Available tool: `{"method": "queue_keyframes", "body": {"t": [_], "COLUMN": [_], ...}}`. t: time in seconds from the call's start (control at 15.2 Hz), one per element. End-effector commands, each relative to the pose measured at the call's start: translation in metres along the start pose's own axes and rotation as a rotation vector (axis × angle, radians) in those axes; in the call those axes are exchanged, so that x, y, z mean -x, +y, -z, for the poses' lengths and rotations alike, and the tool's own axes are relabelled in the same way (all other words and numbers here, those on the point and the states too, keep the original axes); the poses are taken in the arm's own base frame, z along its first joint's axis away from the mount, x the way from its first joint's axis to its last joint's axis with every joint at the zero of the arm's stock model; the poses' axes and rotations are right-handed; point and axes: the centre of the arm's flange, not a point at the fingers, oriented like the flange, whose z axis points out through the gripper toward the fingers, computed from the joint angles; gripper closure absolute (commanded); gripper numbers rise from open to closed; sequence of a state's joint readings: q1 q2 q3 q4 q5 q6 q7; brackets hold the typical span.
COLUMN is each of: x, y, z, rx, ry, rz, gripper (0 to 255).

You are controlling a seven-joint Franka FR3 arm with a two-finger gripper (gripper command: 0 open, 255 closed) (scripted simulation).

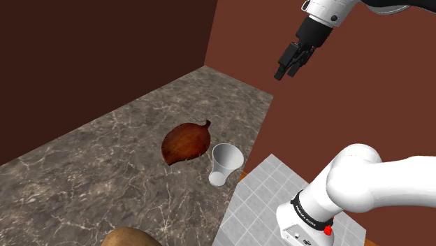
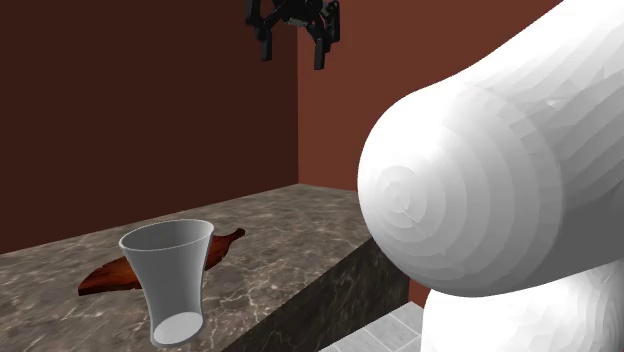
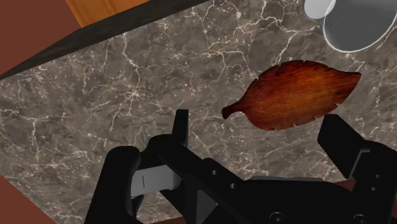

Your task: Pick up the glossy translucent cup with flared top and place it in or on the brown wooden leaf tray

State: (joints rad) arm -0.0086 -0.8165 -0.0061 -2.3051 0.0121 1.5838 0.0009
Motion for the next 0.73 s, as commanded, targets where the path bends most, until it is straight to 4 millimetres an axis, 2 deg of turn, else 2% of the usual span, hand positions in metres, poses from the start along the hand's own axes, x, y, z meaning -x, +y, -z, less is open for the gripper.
{"method": "queue_keyframes", "body": {"t": [0.0,0.66], "x": [0.000,0.018], "y": [0.000,-0.120], "z": [0.000,-0.081], "rx": [0.000,0.108], "ry": [0.000,-0.012], "rz": [0.000,0.040], "gripper": [0,0]}}
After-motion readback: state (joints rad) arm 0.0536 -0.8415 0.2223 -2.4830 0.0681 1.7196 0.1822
